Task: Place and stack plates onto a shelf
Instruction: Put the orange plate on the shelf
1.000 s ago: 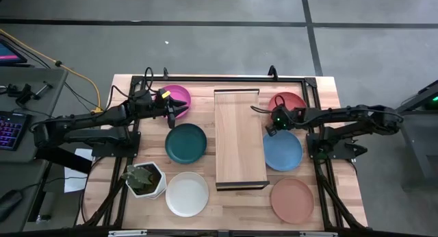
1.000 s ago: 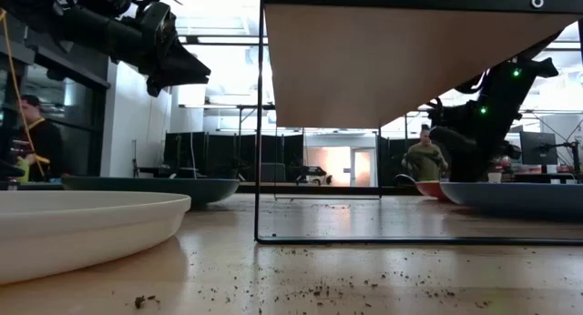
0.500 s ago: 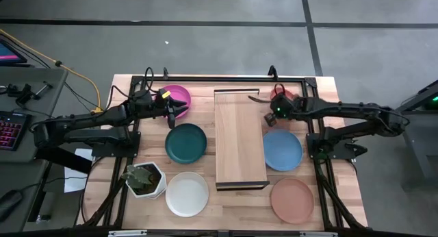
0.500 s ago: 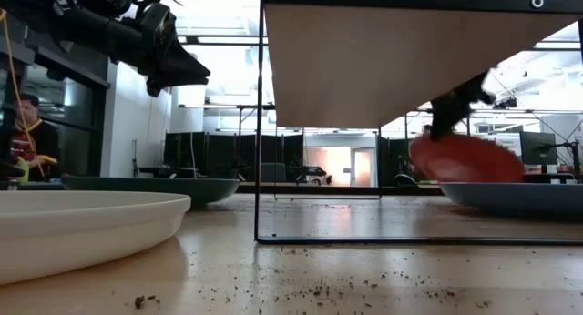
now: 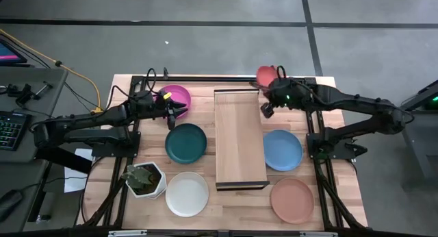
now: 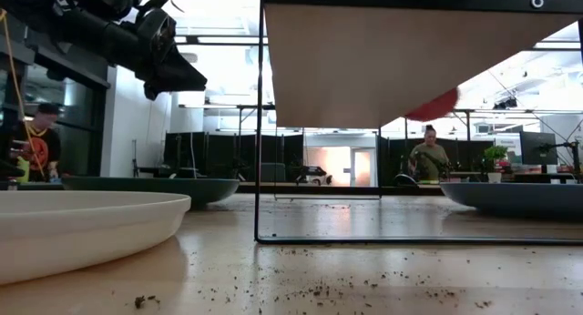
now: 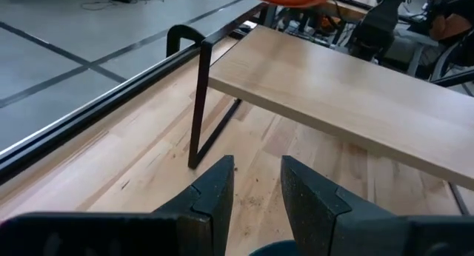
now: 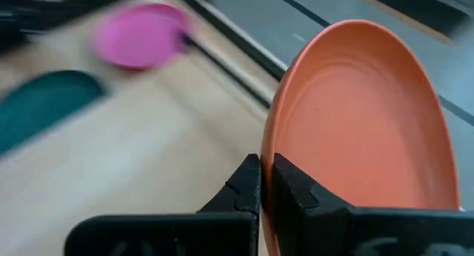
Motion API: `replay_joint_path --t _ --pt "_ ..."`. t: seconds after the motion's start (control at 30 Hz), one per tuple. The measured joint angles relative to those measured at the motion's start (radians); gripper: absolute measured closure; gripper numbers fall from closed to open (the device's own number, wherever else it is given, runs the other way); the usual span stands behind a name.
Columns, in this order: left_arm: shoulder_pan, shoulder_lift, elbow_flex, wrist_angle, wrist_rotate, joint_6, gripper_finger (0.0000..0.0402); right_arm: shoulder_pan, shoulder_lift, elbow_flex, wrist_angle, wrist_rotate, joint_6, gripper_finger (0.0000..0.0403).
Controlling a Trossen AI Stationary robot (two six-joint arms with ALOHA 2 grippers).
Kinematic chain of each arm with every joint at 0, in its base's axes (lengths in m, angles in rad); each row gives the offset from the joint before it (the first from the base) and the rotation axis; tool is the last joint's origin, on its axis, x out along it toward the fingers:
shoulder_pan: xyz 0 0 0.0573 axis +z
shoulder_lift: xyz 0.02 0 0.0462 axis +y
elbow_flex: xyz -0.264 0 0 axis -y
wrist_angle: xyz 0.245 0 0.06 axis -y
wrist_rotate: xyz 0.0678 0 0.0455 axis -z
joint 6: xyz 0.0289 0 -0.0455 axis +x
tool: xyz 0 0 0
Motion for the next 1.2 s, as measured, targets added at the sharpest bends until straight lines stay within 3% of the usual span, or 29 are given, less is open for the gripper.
replay_joint_path --t 0.27,0.53,0.83,1.2 --pt "0.000 0.000 0.000 0.001 0.000 0.001 0.0298 0.362 0.033 0.022 0.085 -0.036 -0.083 0.0403" --pt "0.000 0.000 0.000 0.009 -0.002 0.001 0.0298 0.655 0.230 0.048 0.157 -0.035 -0.168 0.0403" --pt "0.000 0.000 0.000 0.007 -0.003 0.001 0.0298 0.746 0.394 0.190 0.082 -0.036 -0.095 0.0403" --pt "0.000 0.000 0.000 -0.016 -0.005 0.011 0.0298 0.742 0.433 0.261 -0.023 -0.039 0.105 0.0403"
